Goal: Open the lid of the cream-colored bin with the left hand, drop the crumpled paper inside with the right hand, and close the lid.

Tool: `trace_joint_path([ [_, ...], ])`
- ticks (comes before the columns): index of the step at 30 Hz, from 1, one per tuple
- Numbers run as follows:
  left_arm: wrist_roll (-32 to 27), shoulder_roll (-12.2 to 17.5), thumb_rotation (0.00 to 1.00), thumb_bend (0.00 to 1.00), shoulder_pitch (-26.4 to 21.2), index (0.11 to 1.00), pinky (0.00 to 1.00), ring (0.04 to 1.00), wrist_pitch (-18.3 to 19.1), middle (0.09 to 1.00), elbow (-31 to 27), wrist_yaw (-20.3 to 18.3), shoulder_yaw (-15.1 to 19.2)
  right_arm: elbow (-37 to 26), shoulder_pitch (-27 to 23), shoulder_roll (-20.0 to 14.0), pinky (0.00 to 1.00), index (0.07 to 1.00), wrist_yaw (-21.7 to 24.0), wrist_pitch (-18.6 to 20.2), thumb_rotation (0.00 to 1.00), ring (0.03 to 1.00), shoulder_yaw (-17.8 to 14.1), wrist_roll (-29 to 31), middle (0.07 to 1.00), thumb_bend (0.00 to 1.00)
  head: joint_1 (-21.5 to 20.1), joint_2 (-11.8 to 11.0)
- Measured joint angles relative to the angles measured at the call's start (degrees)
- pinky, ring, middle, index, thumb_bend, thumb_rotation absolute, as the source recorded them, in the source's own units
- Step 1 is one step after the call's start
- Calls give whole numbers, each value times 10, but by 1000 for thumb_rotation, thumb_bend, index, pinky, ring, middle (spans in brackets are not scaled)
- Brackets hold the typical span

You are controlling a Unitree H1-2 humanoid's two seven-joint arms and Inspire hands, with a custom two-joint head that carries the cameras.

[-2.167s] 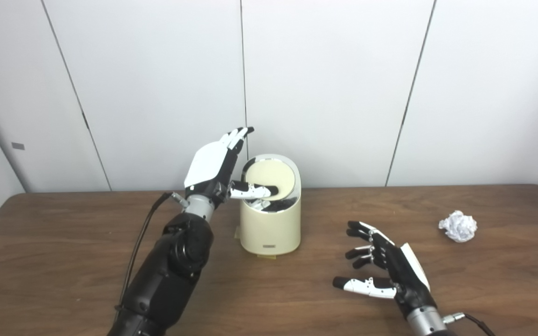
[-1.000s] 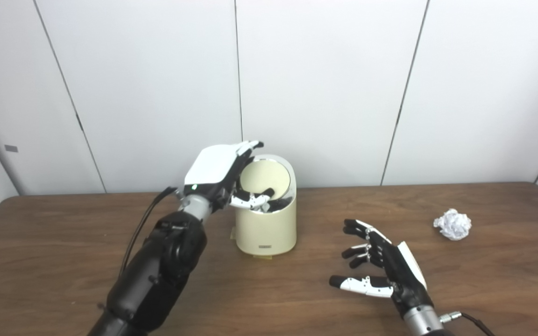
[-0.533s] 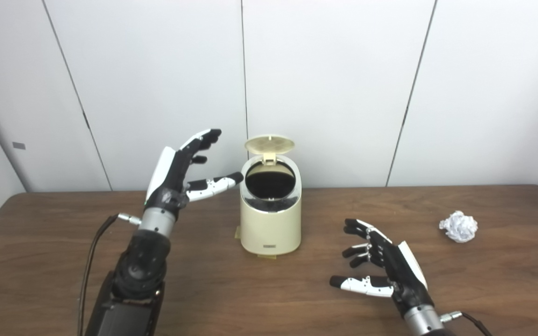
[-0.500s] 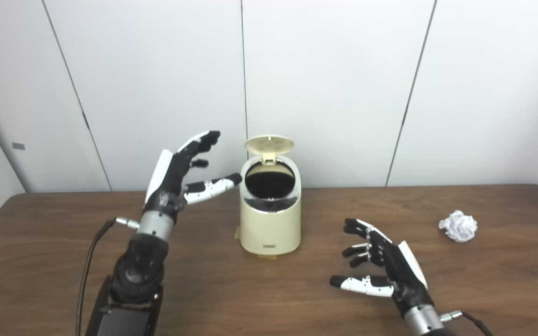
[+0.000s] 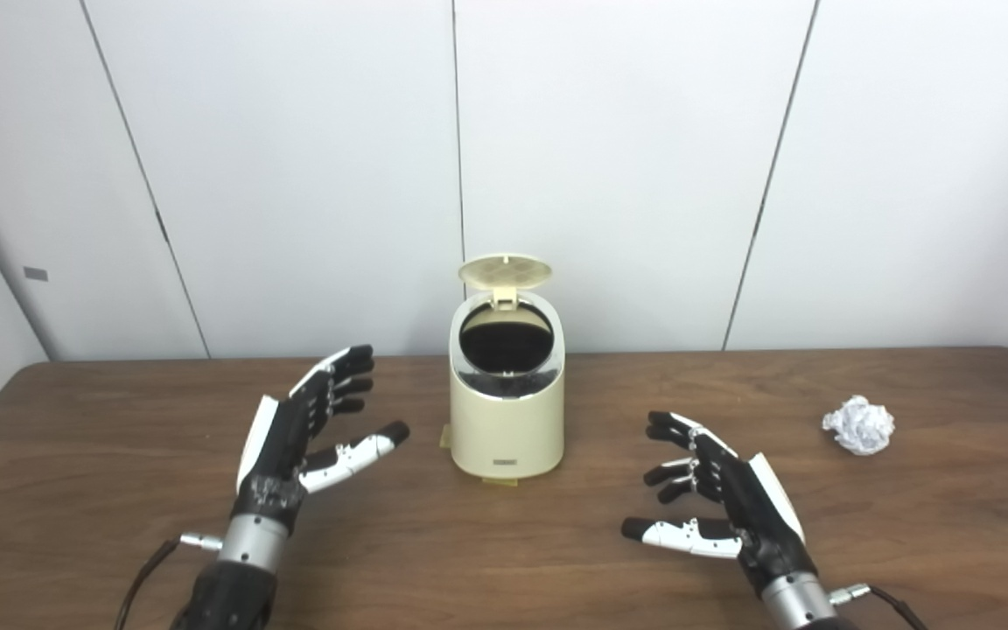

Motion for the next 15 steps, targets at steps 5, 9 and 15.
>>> trace_joint_path([
  [5, -8, -7, 174, 799, 22, 847, 679, 781, -19, 814, 7, 3, 0, 0, 3, -1, 511, 828, 2, 0, 200, 606, 0, 2, 805, 763, -1, 1],
  [9, -9, -11, 137, 799, 24, 841, 659, 765, -26, 806, 17, 4, -1, 0, 3, -2, 505, 827, 7, 0, 184, 603, -1, 6, 806, 764, -6, -4],
  [15, -10, -10, 95, 770, 25, 838, 638, 750, -30, 798, 29, 3, -6, -7, 2, -5, 496, 817, 5, 1, 182, 589, -4, -7, 790, 771, -31, -11],
])
